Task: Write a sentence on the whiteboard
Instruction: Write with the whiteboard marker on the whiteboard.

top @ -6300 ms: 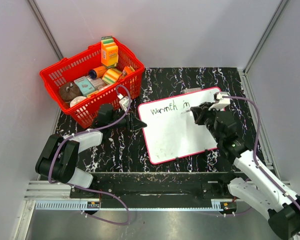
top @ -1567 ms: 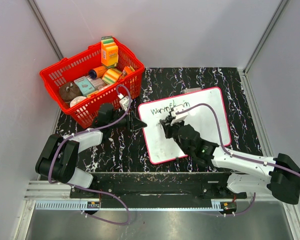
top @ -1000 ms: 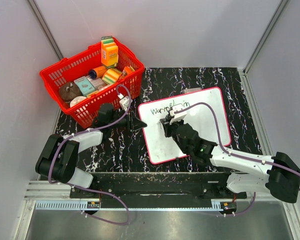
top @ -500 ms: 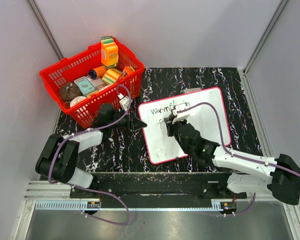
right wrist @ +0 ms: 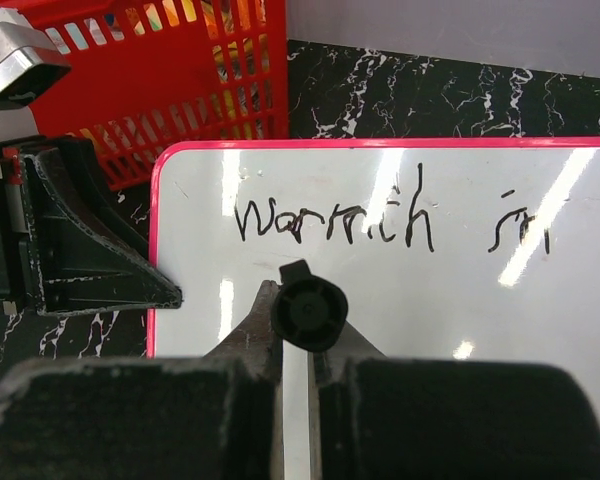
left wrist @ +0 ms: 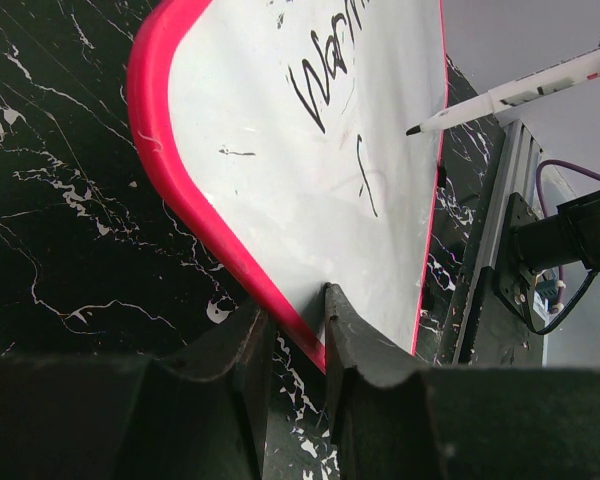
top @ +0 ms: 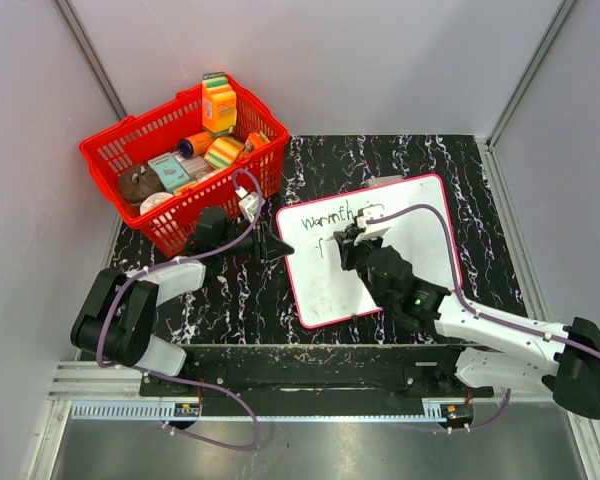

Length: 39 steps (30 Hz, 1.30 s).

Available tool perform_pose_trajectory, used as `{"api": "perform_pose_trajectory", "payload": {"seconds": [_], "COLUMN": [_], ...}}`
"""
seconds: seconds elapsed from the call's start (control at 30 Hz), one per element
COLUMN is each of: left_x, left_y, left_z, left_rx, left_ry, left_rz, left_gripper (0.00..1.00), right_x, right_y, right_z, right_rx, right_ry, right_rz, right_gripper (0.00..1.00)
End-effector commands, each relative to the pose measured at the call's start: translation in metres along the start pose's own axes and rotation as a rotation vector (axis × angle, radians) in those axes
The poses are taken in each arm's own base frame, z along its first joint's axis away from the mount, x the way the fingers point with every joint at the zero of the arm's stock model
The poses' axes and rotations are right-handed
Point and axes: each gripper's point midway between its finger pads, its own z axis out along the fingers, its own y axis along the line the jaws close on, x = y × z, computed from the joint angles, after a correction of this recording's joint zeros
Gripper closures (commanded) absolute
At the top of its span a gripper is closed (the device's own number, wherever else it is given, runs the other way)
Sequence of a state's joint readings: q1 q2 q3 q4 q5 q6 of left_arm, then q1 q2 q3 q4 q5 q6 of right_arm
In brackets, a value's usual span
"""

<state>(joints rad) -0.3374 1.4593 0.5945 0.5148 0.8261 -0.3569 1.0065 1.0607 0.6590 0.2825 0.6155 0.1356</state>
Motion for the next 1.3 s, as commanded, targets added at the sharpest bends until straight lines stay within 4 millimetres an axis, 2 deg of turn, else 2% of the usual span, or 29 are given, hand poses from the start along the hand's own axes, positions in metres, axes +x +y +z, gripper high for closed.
{"api": "perform_pose_trajectory", "payload": {"seconds": [0.0,0.3,0.53,1.13,1.27], "left_x": [-0.002,-0.001,-0.001,-0.002,-0.001], "left_y": [0.006,0.006,0.007,0.006,0.007], "left_z": [0.005,0.005,0.004,0.004,0.004], "left_rx": [-0.03,-0.029,-0.032,-0.032,-0.032], "left_ry": [0.001,0.003,0.003,0.003,0.005], "left_rz": [0.122,0.122,0.121,0.124,0.122], "left_gripper": [1.0,1.0,1.0,1.0,1.0], "right_x": [-0.005,-0.006,0.006,0.016,0.016], "right_y": [0.004,0.027,0.03,-0.013,-0.016], "right_z": [0.001,0.011,0.018,0.016,0.017], "right_rx": [-0.025,-0.106,-0.099,0.051,0.057], "right_ry": [-0.015,-0.01,0.017,0.05,0.055], "right_rz": [0.02,0.045,0.038,0.002,0.005], "right_gripper": [1.0,1.0,1.0,1.0,1.0]}}
